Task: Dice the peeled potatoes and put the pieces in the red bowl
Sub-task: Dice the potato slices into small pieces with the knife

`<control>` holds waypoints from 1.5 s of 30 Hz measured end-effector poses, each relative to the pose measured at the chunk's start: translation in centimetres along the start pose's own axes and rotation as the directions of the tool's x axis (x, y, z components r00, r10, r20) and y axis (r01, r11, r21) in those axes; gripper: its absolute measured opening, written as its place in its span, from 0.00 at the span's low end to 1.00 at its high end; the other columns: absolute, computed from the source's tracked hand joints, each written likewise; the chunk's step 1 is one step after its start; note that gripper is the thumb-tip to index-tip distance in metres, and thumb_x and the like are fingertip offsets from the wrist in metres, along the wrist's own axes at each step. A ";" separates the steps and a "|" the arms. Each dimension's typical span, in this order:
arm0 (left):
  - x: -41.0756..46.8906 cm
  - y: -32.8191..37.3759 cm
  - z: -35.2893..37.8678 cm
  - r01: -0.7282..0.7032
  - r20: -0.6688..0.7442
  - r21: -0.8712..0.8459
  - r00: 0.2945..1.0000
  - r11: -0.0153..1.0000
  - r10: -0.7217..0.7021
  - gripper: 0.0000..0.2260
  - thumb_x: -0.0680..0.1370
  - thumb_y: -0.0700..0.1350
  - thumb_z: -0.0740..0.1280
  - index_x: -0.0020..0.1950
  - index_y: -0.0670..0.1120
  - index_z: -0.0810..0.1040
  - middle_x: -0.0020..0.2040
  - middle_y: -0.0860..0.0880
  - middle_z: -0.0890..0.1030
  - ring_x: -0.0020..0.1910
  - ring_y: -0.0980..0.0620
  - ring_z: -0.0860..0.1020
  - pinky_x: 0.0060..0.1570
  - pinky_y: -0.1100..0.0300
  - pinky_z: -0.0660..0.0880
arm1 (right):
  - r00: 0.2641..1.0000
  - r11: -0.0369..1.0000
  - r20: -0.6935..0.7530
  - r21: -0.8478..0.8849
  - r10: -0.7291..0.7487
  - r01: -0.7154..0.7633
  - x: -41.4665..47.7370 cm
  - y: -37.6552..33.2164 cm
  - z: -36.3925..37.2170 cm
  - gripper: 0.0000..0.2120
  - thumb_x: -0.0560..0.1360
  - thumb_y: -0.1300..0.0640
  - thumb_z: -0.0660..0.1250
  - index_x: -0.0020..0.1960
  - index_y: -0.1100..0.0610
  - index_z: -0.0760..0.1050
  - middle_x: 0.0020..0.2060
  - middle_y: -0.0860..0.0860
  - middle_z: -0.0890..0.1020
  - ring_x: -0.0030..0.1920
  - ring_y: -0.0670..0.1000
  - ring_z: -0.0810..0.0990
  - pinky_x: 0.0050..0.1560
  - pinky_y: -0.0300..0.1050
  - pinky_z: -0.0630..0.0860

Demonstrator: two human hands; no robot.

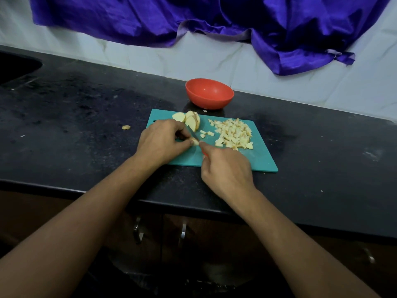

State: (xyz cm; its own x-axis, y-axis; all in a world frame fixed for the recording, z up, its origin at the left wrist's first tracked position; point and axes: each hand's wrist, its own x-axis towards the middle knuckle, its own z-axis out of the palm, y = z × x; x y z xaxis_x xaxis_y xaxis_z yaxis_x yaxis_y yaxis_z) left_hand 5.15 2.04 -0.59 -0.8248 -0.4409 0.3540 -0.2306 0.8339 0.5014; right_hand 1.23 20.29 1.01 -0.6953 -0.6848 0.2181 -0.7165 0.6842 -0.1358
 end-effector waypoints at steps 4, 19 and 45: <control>-0.1 0.2 -0.2 0.006 0.007 -0.010 1.000 1.000 -0.006 0.07 0.74 0.59 0.75 0.45 0.59 0.83 0.45 0.61 0.83 0.50 0.58 0.80 0.47 0.53 0.78 | 1.000 0.996 0.002 0.092 0.010 -0.011 -0.4 1.6 0.1 0.22 0.84 0.49 0.58 0.77 0.40 0.67 0.40 0.44 0.77 0.38 0.45 0.73 0.39 0.46 0.71; -1.0 0.1 -0.1 -0.006 0.005 -0.050 1.000 0.999 0.007 0.10 0.73 0.59 0.76 0.48 0.54 0.85 0.46 0.59 0.84 0.50 0.58 0.80 0.48 0.55 0.78 | 0.996 0.941 -0.005 0.329 0.085 -0.079 0.6 1.1 0.5 0.20 0.81 0.49 0.62 0.73 0.40 0.74 0.54 0.45 0.84 0.44 0.46 0.77 0.42 0.45 0.75; -1.1 0.2 -0.2 -0.001 -0.005 -0.044 1.000 0.999 0.001 0.08 0.73 0.58 0.76 0.47 0.56 0.84 0.44 0.60 0.84 0.49 0.59 0.80 0.50 0.51 0.80 | 0.993 0.956 -0.081 0.289 0.082 -0.056 -1.1 0.7 1.0 0.22 0.83 0.48 0.59 0.77 0.41 0.68 0.39 0.44 0.80 0.34 0.44 0.73 0.36 0.44 0.70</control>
State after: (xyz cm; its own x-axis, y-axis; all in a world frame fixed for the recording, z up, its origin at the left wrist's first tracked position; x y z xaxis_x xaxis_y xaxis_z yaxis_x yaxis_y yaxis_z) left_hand 6.16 2.60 -0.73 -0.8224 -0.4419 0.3583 -0.2068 0.8189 0.5354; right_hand 1.46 21.31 -0.31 -0.7451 -0.6036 0.2836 -0.6623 0.6196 -0.4213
